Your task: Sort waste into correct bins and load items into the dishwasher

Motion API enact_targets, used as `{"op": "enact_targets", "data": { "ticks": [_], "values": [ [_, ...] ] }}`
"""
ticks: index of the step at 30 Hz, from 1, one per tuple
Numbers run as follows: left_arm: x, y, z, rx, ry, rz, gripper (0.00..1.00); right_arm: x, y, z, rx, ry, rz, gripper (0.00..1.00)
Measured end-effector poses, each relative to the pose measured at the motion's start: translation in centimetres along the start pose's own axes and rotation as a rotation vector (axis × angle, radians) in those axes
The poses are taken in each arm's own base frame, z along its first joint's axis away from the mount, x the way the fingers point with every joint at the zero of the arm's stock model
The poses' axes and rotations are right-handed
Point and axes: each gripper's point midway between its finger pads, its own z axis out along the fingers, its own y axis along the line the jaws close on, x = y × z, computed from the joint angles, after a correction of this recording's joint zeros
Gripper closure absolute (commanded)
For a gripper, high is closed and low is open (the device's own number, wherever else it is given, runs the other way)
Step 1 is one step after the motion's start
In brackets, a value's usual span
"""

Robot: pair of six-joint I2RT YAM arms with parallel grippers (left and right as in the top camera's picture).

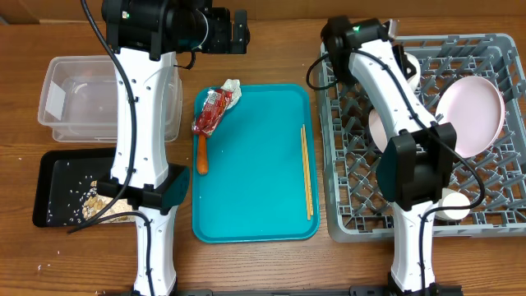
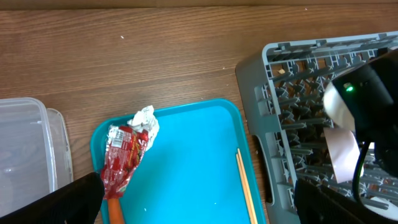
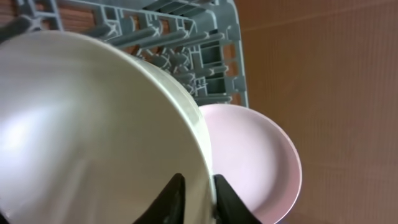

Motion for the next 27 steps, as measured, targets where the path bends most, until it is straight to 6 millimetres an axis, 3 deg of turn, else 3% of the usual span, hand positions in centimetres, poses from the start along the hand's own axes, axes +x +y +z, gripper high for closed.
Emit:
{"op": "enact_targets", "data": {
  "ticks": [5,10,15,19,27],
  "values": [
    [0.0,0.0,0.0,0.000,0.000,0.000,0.00,0.2,1.0,-0.7,-0.024,-0.006,-0.020,0.72],
    [0.0,0.0,0.0,0.000,0.000,0.000,0.00,0.1,1.5,-1.4,-0.033,-0.019,-0.037,0.73],
    [0.0,0.0,0.0,0.000,0.000,0.000,0.00,0.0,1.3,-1.4,-0.020,-0.025,-0.051,0.89],
    [0.0,0.0,0.0,0.000,0.000,0.000,0.00,-0.2,1.0,-1.4,-0.004,-0.034,-0.041,0.96],
    [0.0,0.0,0.0,0.000,0.000,0.000,0.00,-0.4,0.7,-1.5,0.014,-0.046,-0.033,0.96]
  ]
}}
